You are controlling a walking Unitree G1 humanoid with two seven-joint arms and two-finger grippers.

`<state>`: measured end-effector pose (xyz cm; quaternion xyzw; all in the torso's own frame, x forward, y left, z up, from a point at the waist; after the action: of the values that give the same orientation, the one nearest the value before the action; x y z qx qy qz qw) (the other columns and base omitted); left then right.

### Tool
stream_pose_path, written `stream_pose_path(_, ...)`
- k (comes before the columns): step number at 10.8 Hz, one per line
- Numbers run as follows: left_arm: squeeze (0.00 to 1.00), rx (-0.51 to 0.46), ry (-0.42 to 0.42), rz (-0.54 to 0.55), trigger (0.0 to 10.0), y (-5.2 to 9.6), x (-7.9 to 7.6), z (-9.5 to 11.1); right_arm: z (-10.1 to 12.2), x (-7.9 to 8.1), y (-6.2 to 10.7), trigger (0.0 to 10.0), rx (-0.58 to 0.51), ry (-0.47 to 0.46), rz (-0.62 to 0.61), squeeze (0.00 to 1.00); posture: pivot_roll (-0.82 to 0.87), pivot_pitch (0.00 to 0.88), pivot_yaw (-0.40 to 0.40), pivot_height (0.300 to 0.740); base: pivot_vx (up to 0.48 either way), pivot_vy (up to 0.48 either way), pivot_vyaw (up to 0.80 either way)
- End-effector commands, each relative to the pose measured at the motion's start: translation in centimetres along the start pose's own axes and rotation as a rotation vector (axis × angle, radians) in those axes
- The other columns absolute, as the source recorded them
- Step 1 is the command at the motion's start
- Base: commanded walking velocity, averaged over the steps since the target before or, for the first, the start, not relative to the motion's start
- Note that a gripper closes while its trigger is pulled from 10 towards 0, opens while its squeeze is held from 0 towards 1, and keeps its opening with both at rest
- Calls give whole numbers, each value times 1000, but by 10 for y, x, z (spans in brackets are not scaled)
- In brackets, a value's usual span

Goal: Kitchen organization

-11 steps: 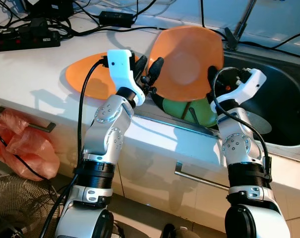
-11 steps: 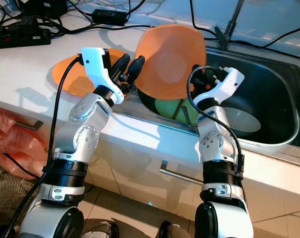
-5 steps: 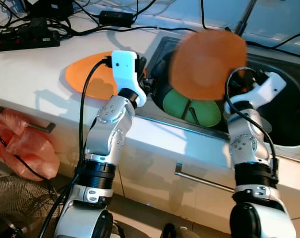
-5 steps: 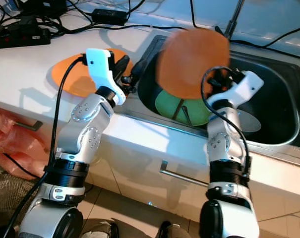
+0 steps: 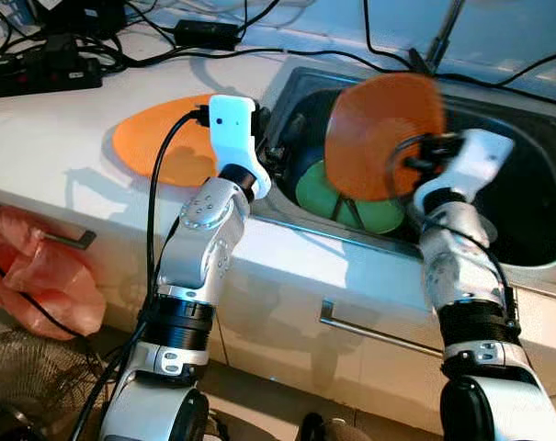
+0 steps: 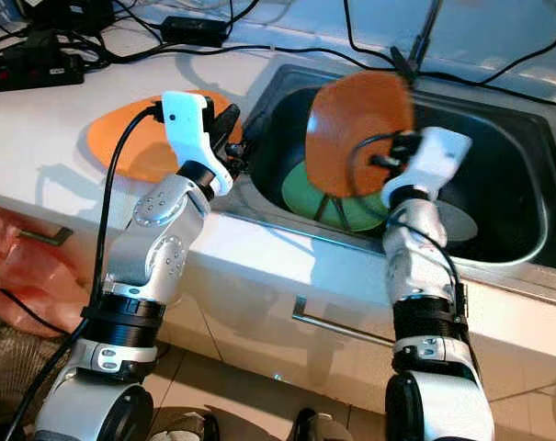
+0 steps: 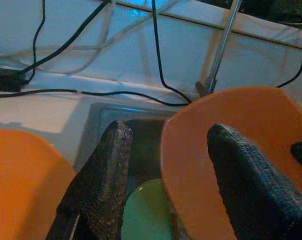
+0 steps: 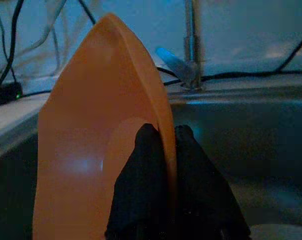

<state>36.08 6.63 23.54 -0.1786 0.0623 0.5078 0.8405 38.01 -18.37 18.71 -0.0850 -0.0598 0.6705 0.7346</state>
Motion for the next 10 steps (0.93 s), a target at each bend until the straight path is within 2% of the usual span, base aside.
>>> stream_pose_path(1, 0, 7, -19, -19, 10000, -3, -6, -1, 6, -4, 0, 10000, -42, 40, -7, 0, 13, 117, -26, 740, 0, 0, 0)
stream_pose_path(2, 0, 9, -21, -19, 10000, -2, -6, -1, 2, 5, 1, 10000, -37, 123, 40, 0, 15, 116, -27, 740, 0, 0, 0)
stream_pose_path(4, 0, 14, -22, -21, 10000, -1, -6, -2, -4, 13, 3, 10000, -24, 175, 90, 0, 17, 119, -29, 740, 0, 0, 0)
stream_pose_path(6, 0, 20, -21, -25, 10000, -1, -7, -3, -15, 19, 6, 10000, 22, 212, 137, 0, 17, 122, -31, 740, 0, 0, 0)
stream_pose_path(8, 0, 26, -23, -27, 10000, 0, -7, -4, -34, 23, 11, 10000, 117, 265, 181, 0, 18, 125, -31, 740, 0, 0, 0)
stream_pose_path(10, 0, 29, -24, -27, 10000, 0, -7, -4, -34, 28, 12, 10000, 110, 260, 209, 0, 19, 125, -31, 740, 0, 0, 0)
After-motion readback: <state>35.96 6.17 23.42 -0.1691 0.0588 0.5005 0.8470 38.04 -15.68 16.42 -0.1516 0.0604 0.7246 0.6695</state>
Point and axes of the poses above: a point about 5 cm out from each wrist's last joint towards the gripper, its own y axis pointing back from the gripper into the wrist, its own z axis along the axis of the wrist's last joint, x = y × z, the point moved 1 cm from there along -y, pointing out of the wrist towards the gripper, and after that the axes turned 11 degrees about y, right-handed, at the moved point
